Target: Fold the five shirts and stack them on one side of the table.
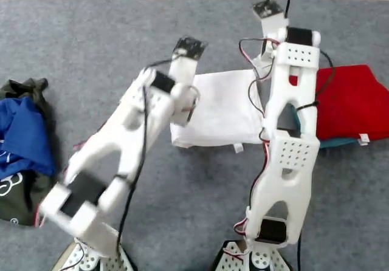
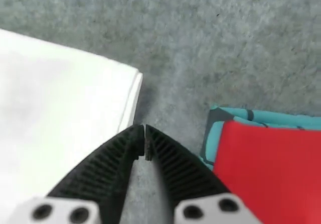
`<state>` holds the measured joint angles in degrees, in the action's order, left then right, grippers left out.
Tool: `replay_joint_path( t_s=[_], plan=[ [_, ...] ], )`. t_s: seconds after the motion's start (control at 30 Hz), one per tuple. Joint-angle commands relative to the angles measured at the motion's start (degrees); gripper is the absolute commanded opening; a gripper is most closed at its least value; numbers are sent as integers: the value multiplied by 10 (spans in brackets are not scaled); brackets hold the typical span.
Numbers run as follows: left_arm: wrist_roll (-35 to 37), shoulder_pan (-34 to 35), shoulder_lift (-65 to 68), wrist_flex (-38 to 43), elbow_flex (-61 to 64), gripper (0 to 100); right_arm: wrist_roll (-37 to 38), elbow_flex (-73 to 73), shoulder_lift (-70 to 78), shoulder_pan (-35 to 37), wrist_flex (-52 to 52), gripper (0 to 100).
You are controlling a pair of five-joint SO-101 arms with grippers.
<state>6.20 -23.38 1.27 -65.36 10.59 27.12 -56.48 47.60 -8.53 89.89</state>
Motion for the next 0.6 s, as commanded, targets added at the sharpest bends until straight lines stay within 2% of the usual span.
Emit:
replay_joint_path(
  t_s=[0.0,0.13,0.3,0.4,0.57],
  plan=[
    [-3,-8,-114,107,151,29,1,-71,-2,22,39,15],
    [-3,-9,-115,157,195,29,-7,-78,2,48,33,15],
    [-18,-7,-58,232,225,29,-34,-73,65,45,-13,15],
    [-51,-9,-15,244,231,29,-32,-77,115,38,-33,15],
    [-55,-6,7,244,225,29,-31,-111,175,27,-47,15]
  ],
)
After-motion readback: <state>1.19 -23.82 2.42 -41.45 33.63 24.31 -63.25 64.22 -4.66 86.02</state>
